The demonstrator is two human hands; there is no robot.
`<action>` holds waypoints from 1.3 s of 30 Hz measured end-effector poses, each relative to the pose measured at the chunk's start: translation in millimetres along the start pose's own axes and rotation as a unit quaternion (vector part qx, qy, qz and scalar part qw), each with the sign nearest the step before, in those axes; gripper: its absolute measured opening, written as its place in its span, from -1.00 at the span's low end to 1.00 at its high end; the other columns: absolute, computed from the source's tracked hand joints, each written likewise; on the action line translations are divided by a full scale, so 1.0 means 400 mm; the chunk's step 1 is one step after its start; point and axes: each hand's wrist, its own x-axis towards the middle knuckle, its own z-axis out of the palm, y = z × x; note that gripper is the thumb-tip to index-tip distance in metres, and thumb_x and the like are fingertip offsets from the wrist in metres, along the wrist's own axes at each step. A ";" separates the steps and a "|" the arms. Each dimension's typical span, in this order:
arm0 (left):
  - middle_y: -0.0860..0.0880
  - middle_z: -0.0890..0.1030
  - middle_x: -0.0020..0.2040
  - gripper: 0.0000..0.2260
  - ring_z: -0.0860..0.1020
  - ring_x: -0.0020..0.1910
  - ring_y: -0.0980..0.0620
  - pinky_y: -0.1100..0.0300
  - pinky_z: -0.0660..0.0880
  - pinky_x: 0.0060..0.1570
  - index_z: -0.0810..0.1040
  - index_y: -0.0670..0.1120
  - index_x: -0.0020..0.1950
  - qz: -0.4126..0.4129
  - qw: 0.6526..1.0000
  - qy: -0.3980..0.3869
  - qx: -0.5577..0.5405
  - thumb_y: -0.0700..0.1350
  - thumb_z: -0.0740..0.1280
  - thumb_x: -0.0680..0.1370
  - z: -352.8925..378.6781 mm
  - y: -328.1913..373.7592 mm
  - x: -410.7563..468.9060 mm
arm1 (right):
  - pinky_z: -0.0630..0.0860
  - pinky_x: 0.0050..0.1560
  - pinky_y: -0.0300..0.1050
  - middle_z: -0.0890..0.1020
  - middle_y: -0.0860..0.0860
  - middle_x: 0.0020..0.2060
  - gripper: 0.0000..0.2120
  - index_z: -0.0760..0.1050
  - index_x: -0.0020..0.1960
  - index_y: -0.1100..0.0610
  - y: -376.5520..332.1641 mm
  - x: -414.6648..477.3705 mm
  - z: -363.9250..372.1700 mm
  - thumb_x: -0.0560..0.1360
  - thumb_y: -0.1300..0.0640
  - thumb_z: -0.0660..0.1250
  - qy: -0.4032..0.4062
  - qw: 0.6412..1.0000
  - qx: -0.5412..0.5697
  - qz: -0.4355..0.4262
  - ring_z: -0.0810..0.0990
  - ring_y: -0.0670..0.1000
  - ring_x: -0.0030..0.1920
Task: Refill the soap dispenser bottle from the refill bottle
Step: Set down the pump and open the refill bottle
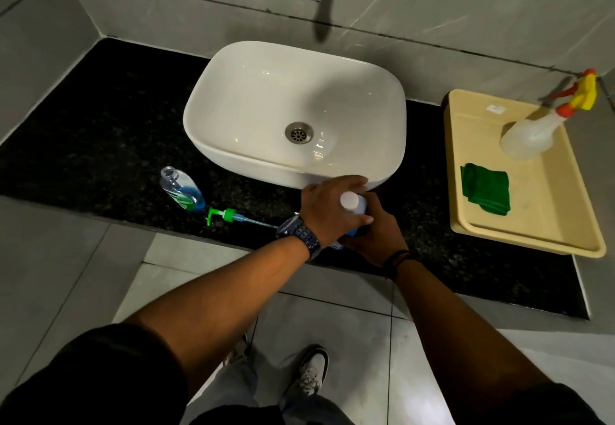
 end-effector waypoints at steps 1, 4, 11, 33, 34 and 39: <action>0.00 0.62 0.11 -0.46 0.54 0.14 0.00 -0.08 0.39 0.18 0.54 -0.05 0.18 0.006 1.000 0.009 0.012 -0.07 0.58 0.24 -0.004 -0.003 -0.010 | 0.41 -0.03 -0.32 0.58 -0.01 0.12 -0.24 0.30 0.31 0.00 0.001 0.000 -0.001 0.21 0.09 0.59 -0.001 1.000 0.002 0.002 0.50 -0.10 0.05; -0.04 0.64 0.07 -0.47 0.56 0.08 -0.03 0.00 0.46 0.13 0.58 -0.08 0.16 0.033 0.996 0.079 0.020 -0.07 0.59 0.22 -0.022 -0.021 -0.042 | 0.38 -0.11 -0.34 0.58 -0.04 0.09 -0.31 0.33 0.26 -0.03 0.002 -0.001 0.003 0.22 0.06 0.57 0.004 1.000 0.005 0.013 0.48 -0.12 0.00; 0.01 0.64 -0.14 -0.60 0.54 -0.03 -0.05 0.14 0.39 -0.02 0.63 -0.01 0.06 0.043 0.990 0.086 0.102 0.01 0.56 0.25 -0.050 -0.045 -0.030 | 0.38 -0.04 -0.29 0.57 -0.08 0.09 -0.31 0.32 0.21 -0.08 0.003 0.009 0.014 0.19 -0.08 0.57 0.001 0.999 -0.003 0.043 0.51 -0.12 0.03; -0.02 0.64 -0.14 -0.74 0.51 -0.01 -0.16 0.01 0.31 -0.05 0.59 0.05 -0.06 -0.155 0.946 0.015 0.285 0.00 0.50 0.29 -0.132 -0.288 -0.157 | 0.31 -0.17 -0.54 0.48 -0.14 -0.03 -0.35 0.28 0.13 -0.06 0.015 0.001 0.019 0.19 0.06 0.59 0.024 0.999 -0.023 -0.026 0.47 -0.15 -0.04; -0.02 0.64 -0.12 -0.75 0.50 0.01 -0.16 0.02 0.30 -0.05 0.60 0.05 -0.06 -0.143 0.940 -0.005 0.311 0.03 0.49 0.30 -0.133 -0.297 -0.160 | 0.34 -0.14 -0.47 0.48 -0.14 -0.03 -0.36 0.30 0.14 -0.02 0.015 0.001 0.019 0.20 0.06 0.60 0.026 0.999 -0.026 -0.027 0.47 -0.15 -0.04; -0.04 0.61 0.00 -0.68 0.47 0.07 -0.14 0.04 0.34 -0.02 0.61 0.06 0.03 -0.131 0.916 -0.044 0.376 0.14 0.44 0.34 -0.123 -0.317 -0.153 | 0.38 -0.12 -0.31 0.48 -0.13 -0.05 -0.37 0.34 0.16 0.07 0.015 -0.004 0.023 0.21 0.07 0.59 0.039 0.998 -0.038 -0.023 0.48 -0.14 -0.06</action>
